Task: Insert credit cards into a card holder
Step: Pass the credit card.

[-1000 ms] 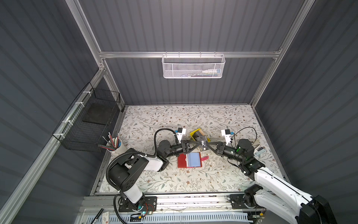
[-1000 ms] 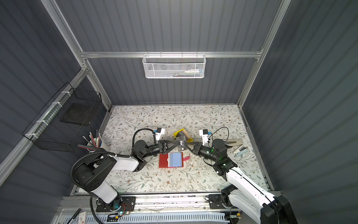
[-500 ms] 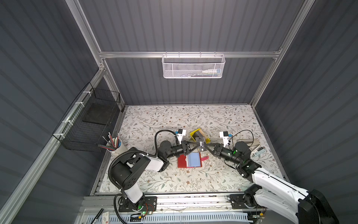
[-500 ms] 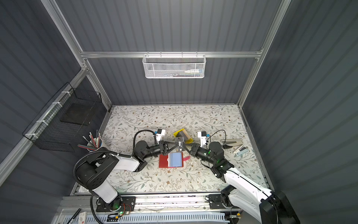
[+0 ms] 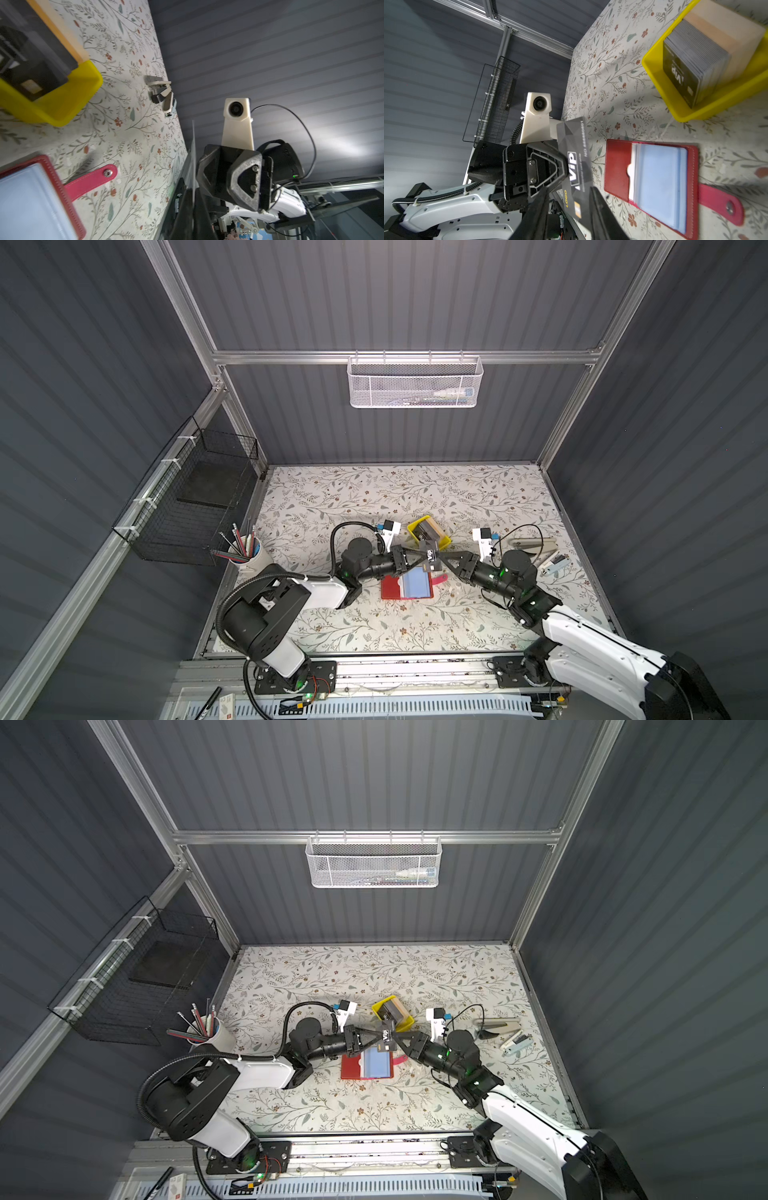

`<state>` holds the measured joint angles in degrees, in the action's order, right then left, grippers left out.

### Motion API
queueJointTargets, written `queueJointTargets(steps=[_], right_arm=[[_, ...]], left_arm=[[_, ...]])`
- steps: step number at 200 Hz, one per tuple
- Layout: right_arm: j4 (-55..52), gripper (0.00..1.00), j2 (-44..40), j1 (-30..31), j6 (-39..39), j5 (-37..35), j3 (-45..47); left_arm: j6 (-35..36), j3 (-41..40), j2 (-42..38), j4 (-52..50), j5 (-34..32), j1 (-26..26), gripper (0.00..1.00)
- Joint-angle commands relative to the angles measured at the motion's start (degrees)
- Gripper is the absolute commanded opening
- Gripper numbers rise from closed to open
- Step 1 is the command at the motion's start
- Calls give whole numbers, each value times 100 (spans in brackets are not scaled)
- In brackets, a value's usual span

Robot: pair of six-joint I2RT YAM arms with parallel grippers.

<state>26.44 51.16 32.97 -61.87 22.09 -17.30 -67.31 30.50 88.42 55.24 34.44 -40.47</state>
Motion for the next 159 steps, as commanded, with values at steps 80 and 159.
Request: queueJointTargets(steps=[80,159], right_arm=[[-2664,43,15,1465,1066,-2048,-667],[-3818,39,735,2013,1119,-2383,-1283]], left_arm=[[2646,832,-1457,-5223,102,301,0],[2960,443,-1950,-5860,142,338,0]])
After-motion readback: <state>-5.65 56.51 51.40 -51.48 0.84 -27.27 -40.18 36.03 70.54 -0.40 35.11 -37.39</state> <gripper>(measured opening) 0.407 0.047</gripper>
